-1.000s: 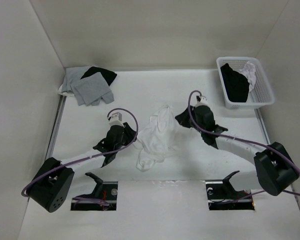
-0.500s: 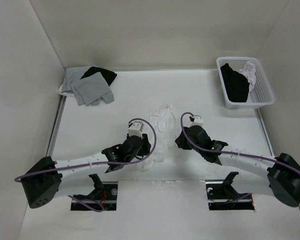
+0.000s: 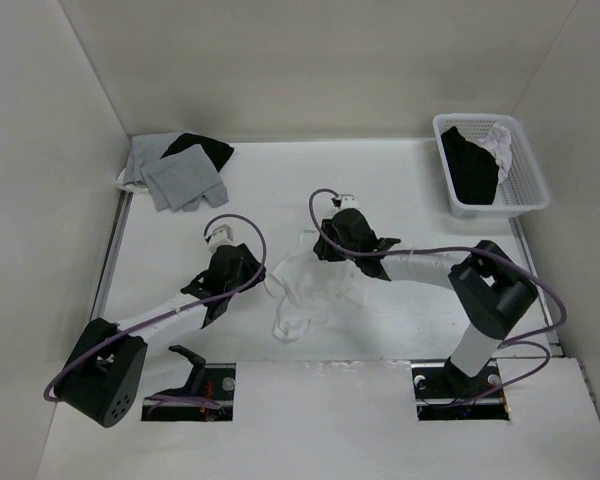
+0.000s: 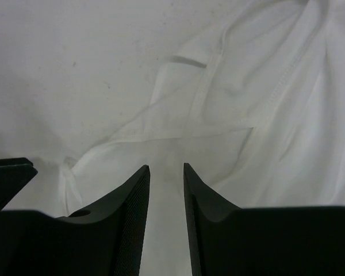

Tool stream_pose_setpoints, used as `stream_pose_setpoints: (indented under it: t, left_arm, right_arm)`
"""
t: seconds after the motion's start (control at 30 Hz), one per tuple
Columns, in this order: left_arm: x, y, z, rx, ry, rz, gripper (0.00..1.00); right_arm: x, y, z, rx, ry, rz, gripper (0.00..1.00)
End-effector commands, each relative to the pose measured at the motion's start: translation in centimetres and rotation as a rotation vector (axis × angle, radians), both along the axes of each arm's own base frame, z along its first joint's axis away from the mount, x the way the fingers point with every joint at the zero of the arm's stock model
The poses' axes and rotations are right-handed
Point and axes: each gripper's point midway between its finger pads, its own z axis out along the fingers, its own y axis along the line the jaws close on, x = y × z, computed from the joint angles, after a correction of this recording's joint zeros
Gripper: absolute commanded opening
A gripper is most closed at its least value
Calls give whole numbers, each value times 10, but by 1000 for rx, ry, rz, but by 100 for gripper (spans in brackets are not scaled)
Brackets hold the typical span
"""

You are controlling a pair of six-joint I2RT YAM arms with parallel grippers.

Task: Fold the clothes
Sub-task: Flatten the tank top out

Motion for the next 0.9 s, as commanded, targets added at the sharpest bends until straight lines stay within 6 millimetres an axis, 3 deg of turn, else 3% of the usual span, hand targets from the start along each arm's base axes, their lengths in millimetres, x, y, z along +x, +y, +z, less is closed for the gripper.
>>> stream_pose_setpoints:
  t: [0.0,0.37,0.63,0.87]
  left_arm:
    - [-15,-21,-8,-51,52,-115,39]
    - [-48,-26,-31,22,172,-192,36]
    - [-48,-25,-45,105,198,-183,35]
    - [-43,-29,-44,154,190,-202,19]
  right_arm:
    - [16,15,5,8,-23,49,35]
    - [-2,12,-28,-3,80,57,25]
    - [-2,13,-29,1,97,59,26]
    - [-7,7,-36,-9,121,43,28]
